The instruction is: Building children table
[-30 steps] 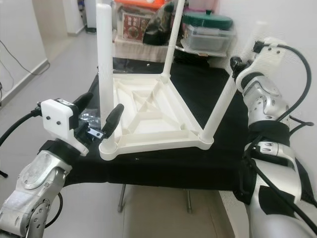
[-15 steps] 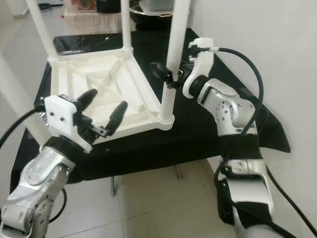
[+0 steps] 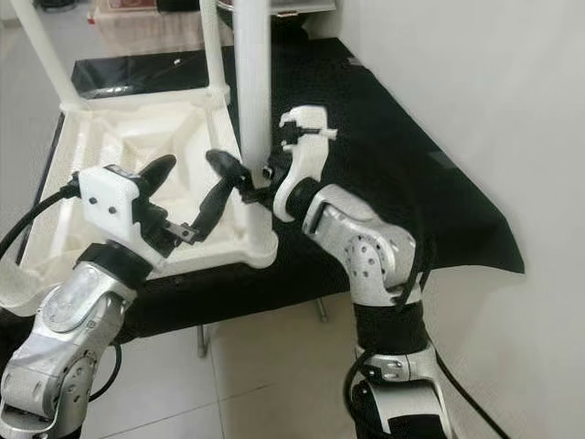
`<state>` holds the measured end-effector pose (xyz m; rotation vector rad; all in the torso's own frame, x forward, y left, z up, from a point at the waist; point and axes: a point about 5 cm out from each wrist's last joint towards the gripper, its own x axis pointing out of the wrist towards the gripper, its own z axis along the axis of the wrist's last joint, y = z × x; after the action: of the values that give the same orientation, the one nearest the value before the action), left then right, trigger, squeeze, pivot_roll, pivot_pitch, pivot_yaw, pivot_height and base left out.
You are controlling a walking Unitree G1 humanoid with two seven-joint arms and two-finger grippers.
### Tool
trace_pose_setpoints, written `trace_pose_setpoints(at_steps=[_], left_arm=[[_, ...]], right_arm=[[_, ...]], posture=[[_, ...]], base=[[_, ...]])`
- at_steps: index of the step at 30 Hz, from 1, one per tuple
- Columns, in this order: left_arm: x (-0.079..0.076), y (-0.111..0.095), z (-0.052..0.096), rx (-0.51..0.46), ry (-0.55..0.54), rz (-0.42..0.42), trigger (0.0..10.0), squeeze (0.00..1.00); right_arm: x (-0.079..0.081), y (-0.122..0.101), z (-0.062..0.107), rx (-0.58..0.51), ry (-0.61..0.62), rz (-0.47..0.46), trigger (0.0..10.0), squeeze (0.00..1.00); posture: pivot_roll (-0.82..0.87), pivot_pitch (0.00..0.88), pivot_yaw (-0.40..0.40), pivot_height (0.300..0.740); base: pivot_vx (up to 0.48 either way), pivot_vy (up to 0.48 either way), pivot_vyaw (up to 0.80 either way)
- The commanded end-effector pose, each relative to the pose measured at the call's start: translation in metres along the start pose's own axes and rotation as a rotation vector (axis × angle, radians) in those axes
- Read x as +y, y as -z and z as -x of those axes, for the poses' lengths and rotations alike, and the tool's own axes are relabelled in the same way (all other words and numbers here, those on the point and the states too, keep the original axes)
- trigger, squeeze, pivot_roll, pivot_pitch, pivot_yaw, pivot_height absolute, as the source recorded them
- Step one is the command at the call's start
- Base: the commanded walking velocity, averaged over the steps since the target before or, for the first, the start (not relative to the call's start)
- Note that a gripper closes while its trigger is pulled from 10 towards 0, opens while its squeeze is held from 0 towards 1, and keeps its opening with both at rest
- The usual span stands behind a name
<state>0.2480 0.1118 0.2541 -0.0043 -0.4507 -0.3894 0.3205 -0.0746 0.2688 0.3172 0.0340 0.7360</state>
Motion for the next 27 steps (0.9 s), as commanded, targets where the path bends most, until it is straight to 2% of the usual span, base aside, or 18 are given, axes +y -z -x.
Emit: trace_pose_setpoints(at_steps=[1,4,5,6,7,9,11,12,13,14,15,18,19,20,22,25,26,27], left_arm=[[-0.004,0.003,-0.002,0.011,0.014,0.005,10.0,0.0],[-0.004,0.003,-0.002,0.011,0.014,0.004,10.0,0.0],[-0.004,0.004,-0.002,0.012,0.015,0.004,10.0,0.0],[-0.004,0.004,-0.002,0.012,0.015,0.004,10.0,0.0],[-0.005,0.005,-0.002,0.018,0.018,0.004,10.0,0.0],[-0.005,0.006,-0.001,0.022,0.019,0.004,10.0,0.0],[-0.004,0.009,0.0,0.041,0.015,0.004,10.0,0.0],[-0.004,0.009,0.0,0.041,0.015,0.004,10.0,0.0],[-0.004,0.013,0.001,0.062,0.009,-0.002,10.0,0.0],[-0.004,0.013,0.001,0.062,0.009,-0.002,10.0,0.0],[-0.003,0.019,0.004,0.09,0.004,-0.011,10.0,0.0],[0.0,0.037,0.013,0.169,-0.015,-0.029,10.0,0.0],[0.0,0.037,0.013,0.169,-0.015,-0.029,10.0,0.0],[0.001,0.05,0.022,0.228,-0.03,-0.023,10.0,0.0],[0.001,0.05,0.022,0.228,-0.03,-0.023,10.0,0.0],[0.003,0.06,0.029,0.274,-0.044,-0.013,10.0,0.0],[0.004,0.072,0.04,0.339,-0.069,-0.003,10.0,0.0],[0.004,0.072,0.04,0.339,-0.069,-0.003,10.0,0.0]], right_arm=[[0.03,0.009,-0.009,0.031,-0.11,0.019,10.0,1.0],[0.029,0.008,-0.011,0.022,-0.086,0.031,10.0,1.0],[0.02,0.008,-0.012,0.005,-0.012,0.065,10.0,1.0],[0.02,0.008,-0.012,0.005,-0.012,0.065,10.0,1.0],[0.006,0.005,-0.006,-0.018,0.072,0.112,10.0,1.0],[0.002,0.004,-0.002,-0.023,0.08,0.123,10.0,1.0],[0.002,0.001,0.009,-0.035,0.025,0.14,10.0,1.0],[0.002,0.001,0.009,-0.035,0.025,0.14,10.0,1.0],[0.005,0.0,0.016,-0.041,-0.031,0.151,10.0,1.0],[0.005,0.0,0.016,-0.041,-0.031,0.151,10.0,1.0],[0.006,0.001,0.025,-0.032,-0.069,0.17,10.0,1.0],[0.0,0.012,0.044,0.018,-0.07,0.209,10.0,1.0],[0.0,0.012,0.044,0.018,-0.07,0.209,10.0,1.0],[-0.011,0.025,0.052,0.067,0.001,0.234,10.0,1.0],[-0.011,0.025,0.052,0.067,0.001,0.234,10.0,1.0],[-0.021,0.036,0.057,0.105,0.071,0.255,10.0,1.0],[-0.033,0.056,0.062,0.156,0.176,0.273,10.0,1.0],[-0.033,0.056,0.062,0.156,0.176,0.273,10.0,1.0]], posture=[[0.01,0.106,-0.062,0.74],[0.01,0.105,-0.063,0.74],[0.01,0.106,-0.063,0.74],[0.01,0.106,-0.063,0.74],[0.01,0.106,-0.062,0.74],[0.01,0.106,-0.06,0.74],[0.0,0.106,-0.057,0.74],[0.0,0.106,-0.057,0.74],[0.0,0.106,-0.053,0.74],[0.0,0.106,-0.053,0.74],[0.0,0.104,-0.05,0.74],[-0.01,0.105,-0.038,0.74],[-0.01,0.105,-0.038,0.74],[-0.01,0.106,-0.031,0.74],[-0.01,0.106,-0.031,0.74],[-0.02,0.11,-0.025,0.74],[-0.02,0.113,-0.019,0.74],[-0.02,0.113,-0.019,0.74]], base=[[0.0,0.0,0.0],[0.0,0.0,0.0],[0.0,0.0,0.0],[0.0,0.0,0.0],[0.0,0.0,0.0],[0.0,0.0,0.0],[0.0,0.0,0.0],[0.0,0.0,0.0],[0.0,0.0,0.0],[0.0,0.0,0.0],[0.0,0.0,0.0],[0.0,0.0,0.0],[0.0,0.0,0.0],[0.0,0.0,0.0],[0.0,0.0,0.0],[0.0,0.0,0.0],[0.0,0.0,0.0],[0.0,0.0,0.0]])
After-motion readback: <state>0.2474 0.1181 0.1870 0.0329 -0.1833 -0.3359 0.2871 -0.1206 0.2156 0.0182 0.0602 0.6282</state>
